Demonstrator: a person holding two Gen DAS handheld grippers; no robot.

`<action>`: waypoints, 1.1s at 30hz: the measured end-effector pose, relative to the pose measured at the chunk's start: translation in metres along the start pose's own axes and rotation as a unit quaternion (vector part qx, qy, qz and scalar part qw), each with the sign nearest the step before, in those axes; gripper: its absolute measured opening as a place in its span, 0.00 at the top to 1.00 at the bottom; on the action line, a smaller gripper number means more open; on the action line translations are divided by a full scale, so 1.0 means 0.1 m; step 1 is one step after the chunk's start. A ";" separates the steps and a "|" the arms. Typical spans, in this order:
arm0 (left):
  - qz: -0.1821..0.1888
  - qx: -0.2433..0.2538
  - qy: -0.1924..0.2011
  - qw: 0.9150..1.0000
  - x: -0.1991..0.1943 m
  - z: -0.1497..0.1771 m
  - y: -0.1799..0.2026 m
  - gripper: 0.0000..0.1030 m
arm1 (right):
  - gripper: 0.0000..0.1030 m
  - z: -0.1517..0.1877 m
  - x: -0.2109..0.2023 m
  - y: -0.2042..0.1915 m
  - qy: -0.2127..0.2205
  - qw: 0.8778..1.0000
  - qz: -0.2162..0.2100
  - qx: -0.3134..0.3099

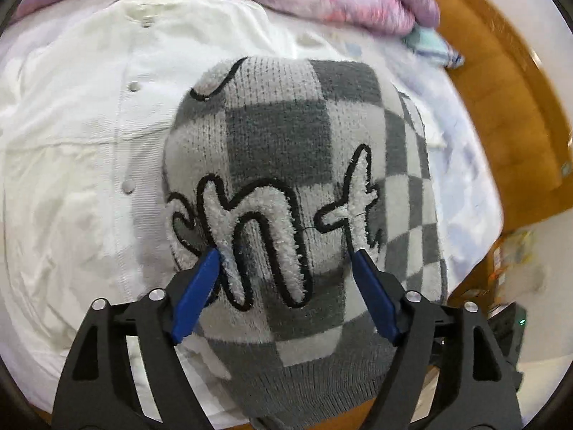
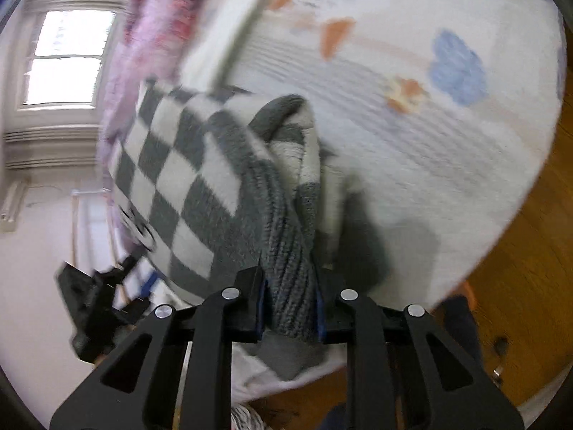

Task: Fold large clothes
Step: 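Carry the folded cardigan with both grippers over the white jacket toward the bed edge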

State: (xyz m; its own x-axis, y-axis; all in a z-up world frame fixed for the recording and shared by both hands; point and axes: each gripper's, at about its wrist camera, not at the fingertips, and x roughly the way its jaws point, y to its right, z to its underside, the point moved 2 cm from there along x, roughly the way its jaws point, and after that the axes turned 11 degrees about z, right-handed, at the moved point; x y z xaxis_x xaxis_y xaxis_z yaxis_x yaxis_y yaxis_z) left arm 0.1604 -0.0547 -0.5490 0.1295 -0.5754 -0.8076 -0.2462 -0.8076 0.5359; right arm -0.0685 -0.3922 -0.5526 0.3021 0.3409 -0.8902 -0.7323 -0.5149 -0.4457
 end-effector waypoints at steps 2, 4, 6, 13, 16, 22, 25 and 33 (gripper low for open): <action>-0.038 0.017 -0.010 0.999 0.11 -0.03 0.09 0.20 | 0.79 -0.07 -0.10 0.03 0.000 1.000 0.000 -0.004; -0.048 0.008 -0.012 0.999 0.13 -0.07 0.09 0.20 | 0.79 -0.16 -0.30 0.01 0.021 0.998 0.040 -0.036; -0.040 -0.014 -0.010 0.999 0.04 -0.10 0.06 0.20 | 0.79 -0.25 -0.37 -0.17 0.029 0.994 0.055 -0.089; 0.005 -0.021 0.033 0.999 -0.43 -0.30 0.35 0.21 | 0.93 -0.28 -0.05 -1.05 0.036 0.956 0.069 -0.284; 0.025 -0.002 0.035 0.999 -0.36 -0.51 0.51 0.21 | 0.99 -0.39 0.38 -1.08 0.016 0.949 0.115 -0.294; 0.013 -0.036 -0.004 0.999 0.12 -0.76 0.24 0.21 | 1.00 -0.64 0.57 -1.09 -0.040 0.957 0.125 -0.260; 0.027 -0.053 -0.009 0.998 0.16 -0.85 0.17 0.21 | 0.97 -0.74 0.28 -1.39 -0.001 0.955 0.103 -0.279; 0.048 -0.097 0.031 0.994 -0.25 -0.80 0.08 0.21 | 0.97 -0.78 0.49 -2.48 0.010 0.929 0.013 -0.370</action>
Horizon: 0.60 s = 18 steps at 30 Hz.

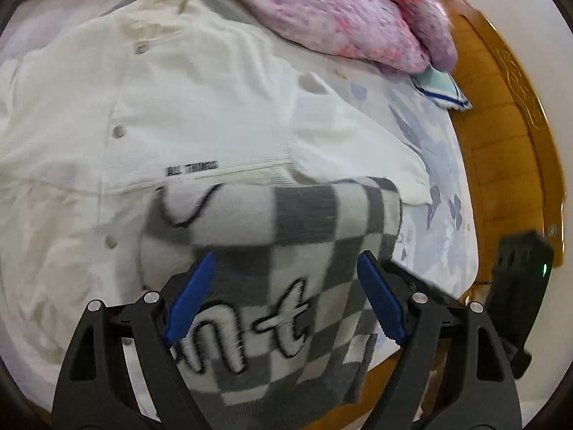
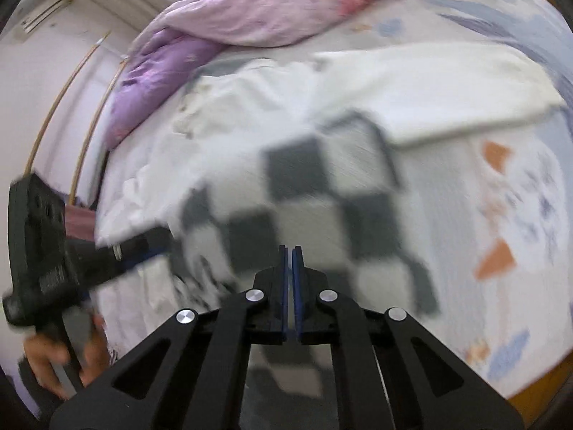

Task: Fold large clothes
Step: 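Carry the folded cardigan with both grippers over the white jacket toward the bed edge, then hold the folded cardigan bundle with both grippers and move it beside the white jacket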

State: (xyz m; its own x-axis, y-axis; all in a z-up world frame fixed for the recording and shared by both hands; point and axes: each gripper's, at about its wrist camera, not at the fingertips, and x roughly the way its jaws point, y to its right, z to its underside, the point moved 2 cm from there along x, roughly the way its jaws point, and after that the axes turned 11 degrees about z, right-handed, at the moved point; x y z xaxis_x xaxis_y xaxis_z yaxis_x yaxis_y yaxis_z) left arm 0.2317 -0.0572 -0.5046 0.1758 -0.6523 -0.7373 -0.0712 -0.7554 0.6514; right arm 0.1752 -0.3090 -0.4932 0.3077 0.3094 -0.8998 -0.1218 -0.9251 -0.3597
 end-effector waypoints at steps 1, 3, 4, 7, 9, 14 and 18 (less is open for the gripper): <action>0.002 -0.010 0.001 1.000 -0.03 0.00 -0.05 0.20 | 0.97 -0.05 0.09 -0.10 -0.008 1.000 -0.006 -0.009; -0.012 -0.023 0.004 1.000 -0.06 -0.01 -0.16 0.20 | 0.97 -0.14 0.23 -0.28 -0.018 0.999 -0.016 -0.029; -0.022 -0.024 0.004 0.999 -0.05 -0.02 -0.23 0.19 | 0.97 -0.16 0.34 -0.36 -0.027 0.999 0.004 -0.045; -0.034 -0.039 -0.008 0.999 0.09 -0.06 -0.40 0.19 | 1.00 -0.23 0.82 -0.43 -0.074 0.994 0.052 -0.057; -0.047 -0.033 -0.010 0.998 0.18 -0.10 -0.47 0.17 | 1.00 -0.22 1.12 -0.35 -0.100 0.992 0.057 -0.053; -0.100 -0.008 -0.029 0.995 0.47 -0.25 -0.61 0.14 | 1.00 -0.30 1.38 -0.30 -0.108 0.991 0.060 -0.042; -0.107 -0.019 -0.038 0.993 0.52 -0.27 -0.69 0.13 | 1.00 -0.28 1.21 -0.24 -0.111 0.992 0.048 -0.025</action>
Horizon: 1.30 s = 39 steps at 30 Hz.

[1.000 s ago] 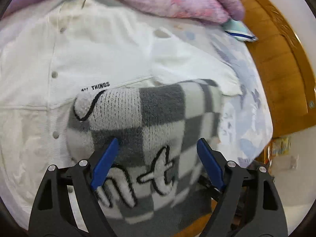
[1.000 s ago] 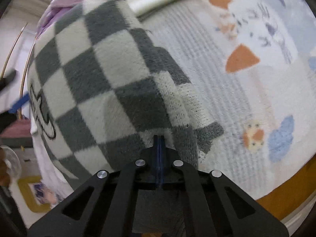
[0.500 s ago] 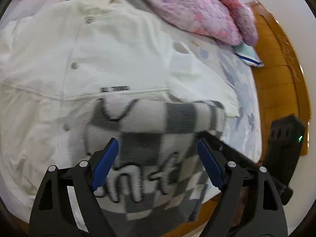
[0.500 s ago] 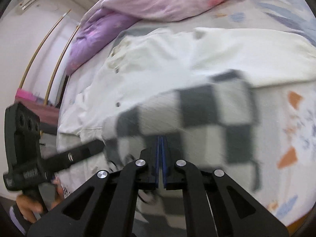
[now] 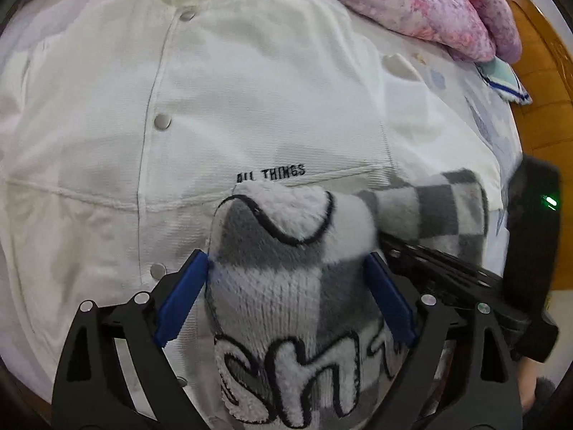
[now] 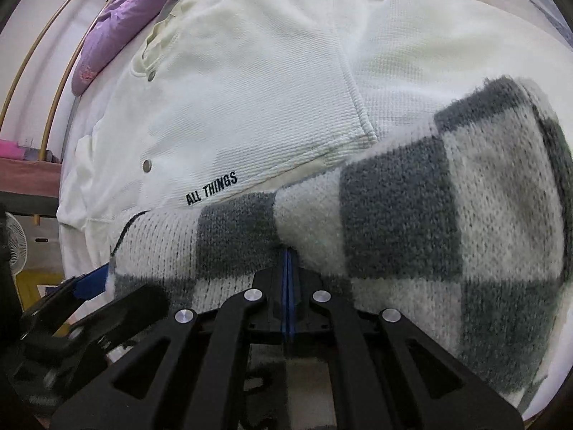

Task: Fold large clothes
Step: 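Hold the folded cardigan bundle with both grippers and move it beside the white jacket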

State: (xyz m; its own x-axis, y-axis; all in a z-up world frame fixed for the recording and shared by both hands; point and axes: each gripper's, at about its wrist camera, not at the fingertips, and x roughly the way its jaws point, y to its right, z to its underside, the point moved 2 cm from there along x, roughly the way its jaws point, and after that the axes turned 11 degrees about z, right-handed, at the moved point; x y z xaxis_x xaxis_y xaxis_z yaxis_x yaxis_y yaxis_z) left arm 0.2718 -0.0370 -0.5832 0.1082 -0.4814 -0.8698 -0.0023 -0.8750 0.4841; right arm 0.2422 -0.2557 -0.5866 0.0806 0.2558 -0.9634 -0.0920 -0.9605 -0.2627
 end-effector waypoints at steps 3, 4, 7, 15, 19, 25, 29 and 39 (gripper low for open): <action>0.021 0.001 0.002 1.000 -0.06 0.05 -0.04 0.12 | 0.97 0.12 -0.38 0.18 0.024 0.999 -0.018 0.037; 0.026 0.000 0.003 1.000 -0.08 0.07 -0.06 0.12 | 0.96 0.19 -0.51 0.25 0.033 0.999 -0.012 0.041; 0.038 -0.020 0.005 0.999 -0.15 0.12 -0.10 0.12 | 0.94 0.48 -0.80 0.52 0.052 0.997 0.014 0.051; 0.047 -0.013 0.032 0.998 -0.44 0.42 -0.04 0.12 | 1.00 0.83 -0.35 0.96 0.023 0.995 0.064 0.071; 0.029 0.014 0.035 0.999 -0.54 0.63 0.03 0.12 | 0.96 0.83 -0.51 0.99 0.031 0.996 0.035 0.070; 0.011 0.038 0.032 0.999 -0.63 0.93 0.07 0.12 | 0.36 1.62 -1.04 1.25 0.075 0.988 0.019 0.134; -0.001 0.029 0.019 0.999 -0.59 1.10 0.05 0.12 | 0.28 2.12 -0.82 1.36 0.040 0.982 0.039 0.182; -0.031 0.034 -0.010 0.999 -0.48 1.30 0.04 0.12 | 0.21 2.69 -0.17 1.79 0.030 0.920 -0.171 0.352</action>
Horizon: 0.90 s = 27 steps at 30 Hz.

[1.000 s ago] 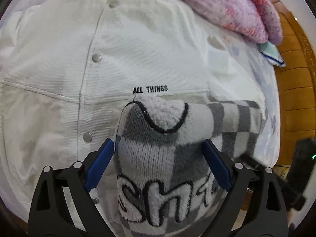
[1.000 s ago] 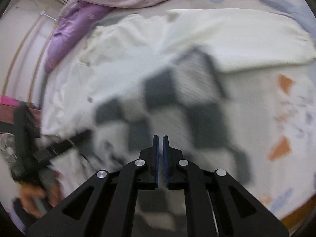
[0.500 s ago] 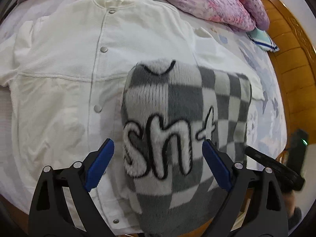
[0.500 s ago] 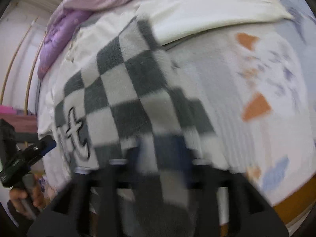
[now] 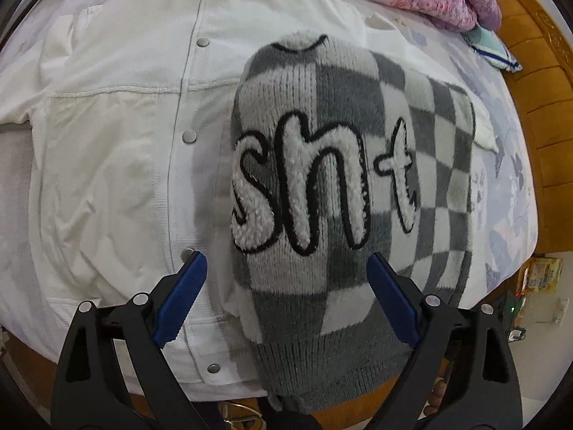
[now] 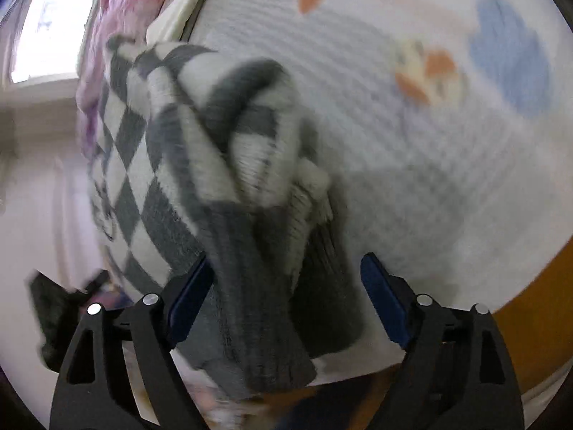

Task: Fold large clothes
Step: 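Hold the folded cardigan bundle with both grippers and move it beside the white jacket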

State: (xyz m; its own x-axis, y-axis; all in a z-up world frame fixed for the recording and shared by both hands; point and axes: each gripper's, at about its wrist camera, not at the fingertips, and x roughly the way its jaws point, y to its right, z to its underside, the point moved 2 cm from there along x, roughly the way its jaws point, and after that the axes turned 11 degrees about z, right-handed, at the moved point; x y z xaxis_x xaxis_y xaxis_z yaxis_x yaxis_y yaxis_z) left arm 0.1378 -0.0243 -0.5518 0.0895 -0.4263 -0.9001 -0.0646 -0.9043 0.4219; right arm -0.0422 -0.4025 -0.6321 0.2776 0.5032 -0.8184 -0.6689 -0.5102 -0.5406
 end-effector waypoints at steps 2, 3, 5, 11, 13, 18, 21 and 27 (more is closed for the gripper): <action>-0.013 0.007 -0.004 1.000 0.04 0.01 0.03 0.12 | 0.21 0.04 0.00 0.07 -0.003 1.000 -0.023 0.017; -0.016 0.009 -0.006 1.000 0.06 0.02 0.04 0.12 | 0.21 0.05 0.02 0.08 -0.006 0.999 -0.032 0.024; -0.019 0.009 -0.010 1.000 0.09 0.02 0.06 0.12 | 0.21 0.10 0.03 0.13 -0.010 0.998 -0.044 0.035; -0.027 -0.010 -0.016 0.999 0.13 0.00 0.07 0.12 | 0.20 0.23 0.04 0.08 -0.014 0.999 -0.038 0.024; -0.032 -0.008 -0.017 0.999 0.13 0.00 0.07 0.12 | 0.20 0.38 0.09 -0.06 -0.018 0.999 -0.024 0.013; -0.039 -0.012 -0.013 0.999 0.14 -0.02 0.10 0.12 | 0.37 0.54 -0.01 -0.09 -0.012 0.999 -0.019 0.037; -0.038 -0.021 -0.005 0.999 0.11 -0.02 0.11 0.12 | 0.41 0.51 -0.23 -0.19 0.011 0.998 -0.046 0.037; -0.022 -0.036 0.002 0.999 0.09 -0.06 0.08 0.12 | 0.40 0.44 -0.07 0.05 0.006 0.994 -0.066 0.092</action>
State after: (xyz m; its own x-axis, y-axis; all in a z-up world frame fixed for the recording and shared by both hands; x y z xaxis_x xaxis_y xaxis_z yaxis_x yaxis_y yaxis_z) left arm 0.1445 -0.0355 -0.5564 0.0937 -0.3858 -0.9178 0.0114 -0.9214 0.3885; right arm -0.0773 -0.3781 -0.6200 0.3784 0.5482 -0.7458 -0.7413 -0.3031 -0.5989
